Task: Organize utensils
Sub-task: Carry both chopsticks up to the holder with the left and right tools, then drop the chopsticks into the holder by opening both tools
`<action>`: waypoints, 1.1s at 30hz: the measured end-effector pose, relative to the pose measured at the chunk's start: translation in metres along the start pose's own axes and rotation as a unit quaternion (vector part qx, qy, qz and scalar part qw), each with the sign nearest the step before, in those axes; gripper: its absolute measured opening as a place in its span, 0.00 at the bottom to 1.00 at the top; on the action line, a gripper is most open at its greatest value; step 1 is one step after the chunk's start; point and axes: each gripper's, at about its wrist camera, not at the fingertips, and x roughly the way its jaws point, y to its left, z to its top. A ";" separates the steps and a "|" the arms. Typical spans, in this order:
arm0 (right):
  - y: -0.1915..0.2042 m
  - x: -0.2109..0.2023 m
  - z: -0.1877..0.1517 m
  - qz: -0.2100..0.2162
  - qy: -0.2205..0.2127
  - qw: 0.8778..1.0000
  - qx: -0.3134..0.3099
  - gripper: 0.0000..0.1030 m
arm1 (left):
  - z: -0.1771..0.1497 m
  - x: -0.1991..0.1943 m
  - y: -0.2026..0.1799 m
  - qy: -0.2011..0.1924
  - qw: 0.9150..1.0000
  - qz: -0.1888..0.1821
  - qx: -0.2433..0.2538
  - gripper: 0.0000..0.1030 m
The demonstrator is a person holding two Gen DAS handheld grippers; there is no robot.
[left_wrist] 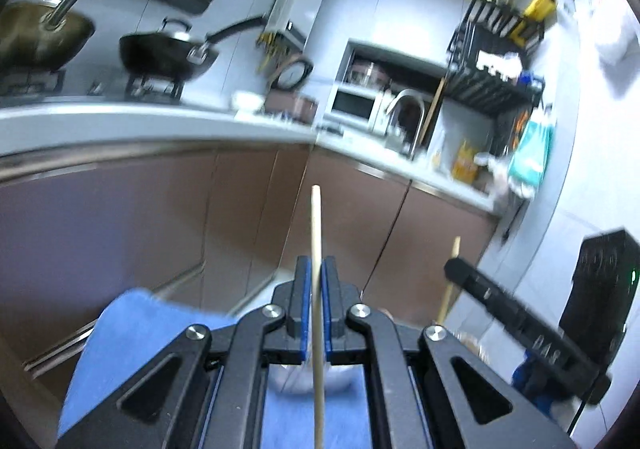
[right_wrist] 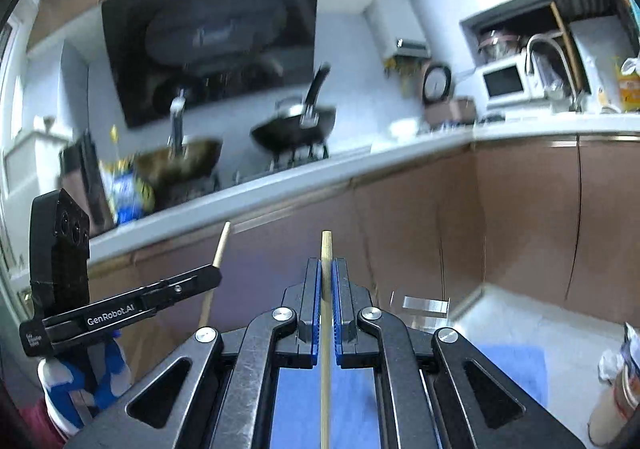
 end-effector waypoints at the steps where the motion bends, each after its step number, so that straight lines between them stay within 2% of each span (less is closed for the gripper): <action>1: -0.004 0.006 0.004 0.000 -0.011 1.000 0.001 0.05 | 0.006 0.012 -0.003 -0.013 1.000 -0.003 -0.001 0.04; 7: -0.031 0.054 0.016 -0.002 -0.061 0.998 0.007 0.05 | 0.021 0.070 -0.009 -0.074 0.997 -0.002 -0.011 0.04; 15: -0.049 0.089 0.001 -0.031 -0.085 0.996 -0.025 0.05 | -0.006 0.122 0.002 -0.108 0.994 0.020 -0.023 0.04; 27: -0.055 0.097 -0.043 -0.063 -0.072 0.993 -0.063 0.05 | -0.055 0.147 0.020 -0.117 0.991 0.059 -0.028 0.04; 31: -0.053 0.091 -0.049 -0.068 -0.067 0.993 -0.068 0.06 | -0.062 0.141 0.028 -0.106 0.992 0.056 -0.039 0.07; 32: -0.053 0.089 -0.048 -0.069 -0.068 0.993 -0.067 0.07 | -0.063 0.138 0.028 -0.106 0.992 0.056 -0.038 0.11; 33: -0.054 0.084 -0.047 -0.071 -0.070 0.993 -0.061 0.13 | -0.063 0.132 0.028 -0.106 0.992 0.060 -0.035 0.18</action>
